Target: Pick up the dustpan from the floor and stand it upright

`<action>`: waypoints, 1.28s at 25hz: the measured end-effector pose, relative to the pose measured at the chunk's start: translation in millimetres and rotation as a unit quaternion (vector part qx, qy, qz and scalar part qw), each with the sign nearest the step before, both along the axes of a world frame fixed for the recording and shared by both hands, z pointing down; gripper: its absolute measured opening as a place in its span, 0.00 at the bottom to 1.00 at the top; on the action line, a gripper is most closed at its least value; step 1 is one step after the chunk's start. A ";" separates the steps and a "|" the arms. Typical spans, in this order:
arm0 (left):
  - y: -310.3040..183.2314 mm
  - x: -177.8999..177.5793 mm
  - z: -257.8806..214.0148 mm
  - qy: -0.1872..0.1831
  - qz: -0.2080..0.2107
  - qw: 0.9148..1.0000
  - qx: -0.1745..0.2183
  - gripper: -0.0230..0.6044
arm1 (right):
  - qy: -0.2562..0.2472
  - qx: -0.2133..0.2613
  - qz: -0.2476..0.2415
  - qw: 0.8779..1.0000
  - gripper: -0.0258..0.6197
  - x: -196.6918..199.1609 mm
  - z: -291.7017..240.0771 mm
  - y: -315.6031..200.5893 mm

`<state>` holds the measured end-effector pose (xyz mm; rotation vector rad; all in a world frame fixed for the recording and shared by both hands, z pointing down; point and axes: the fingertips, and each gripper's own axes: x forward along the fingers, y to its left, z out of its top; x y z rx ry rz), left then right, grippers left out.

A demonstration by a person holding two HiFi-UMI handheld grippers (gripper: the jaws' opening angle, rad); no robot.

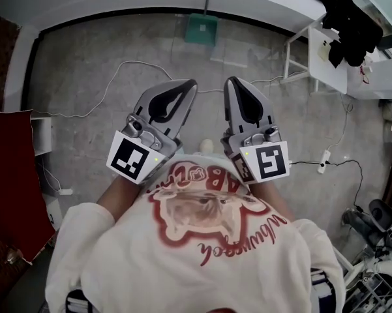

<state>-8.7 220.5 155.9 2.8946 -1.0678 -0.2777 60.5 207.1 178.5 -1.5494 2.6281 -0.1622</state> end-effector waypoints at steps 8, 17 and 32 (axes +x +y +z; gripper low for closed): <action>36.2 40.5 13.1 -0.011 -0.044 0.999 -0.028 0.07 | 0.021 -0.040 -0.043 0.998 0.08 54.5 29.5 23.5; 46.0 16.5 0.0 0.004 -0.021 1.000 -0.013 0.07 | 0.010 -0.026 -0.005 1.000 0.08 37.6 14.8 37.4; 61.3 -31.6 -2.0 -0.001 0.010 1.000 -0.003 0.07 | 0.038 -0.002 0.016 0.999 0.08 -35.2 4.2 70.6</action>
